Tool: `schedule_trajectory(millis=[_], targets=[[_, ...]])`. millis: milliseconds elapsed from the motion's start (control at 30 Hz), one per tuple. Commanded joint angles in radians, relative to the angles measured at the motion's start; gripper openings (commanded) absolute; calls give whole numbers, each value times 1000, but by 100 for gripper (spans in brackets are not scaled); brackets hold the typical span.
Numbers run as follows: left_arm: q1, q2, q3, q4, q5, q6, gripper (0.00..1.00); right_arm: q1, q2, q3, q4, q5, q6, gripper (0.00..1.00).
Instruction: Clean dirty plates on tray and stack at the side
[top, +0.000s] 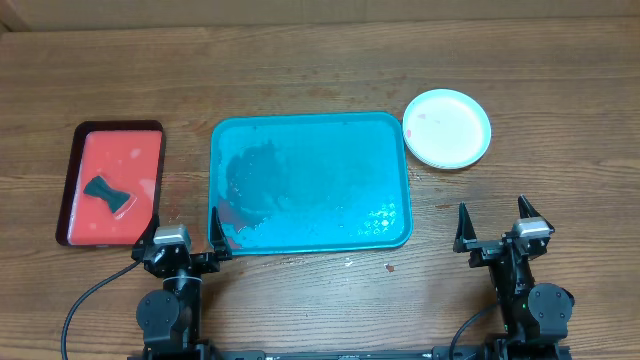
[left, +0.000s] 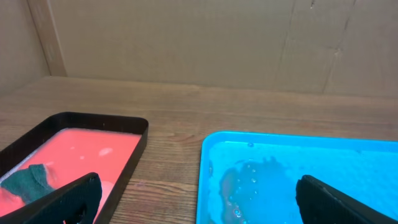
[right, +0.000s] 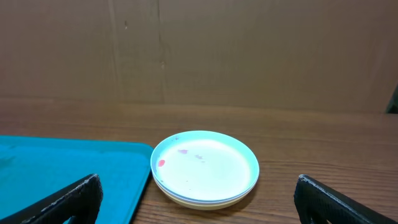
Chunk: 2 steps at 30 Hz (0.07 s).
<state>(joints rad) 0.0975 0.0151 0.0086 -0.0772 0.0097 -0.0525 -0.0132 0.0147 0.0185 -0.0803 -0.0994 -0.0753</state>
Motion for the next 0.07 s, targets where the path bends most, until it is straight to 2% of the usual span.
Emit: schedule_trajectory(millis=[0,33], targets=[[-6,-10,-4,0,-17,-14,100,-2,-12,-10,4,9,-4,100],[-6,-10,-4,0,-17,-14,100,-2,-12,-10,4,9,-4,100]])
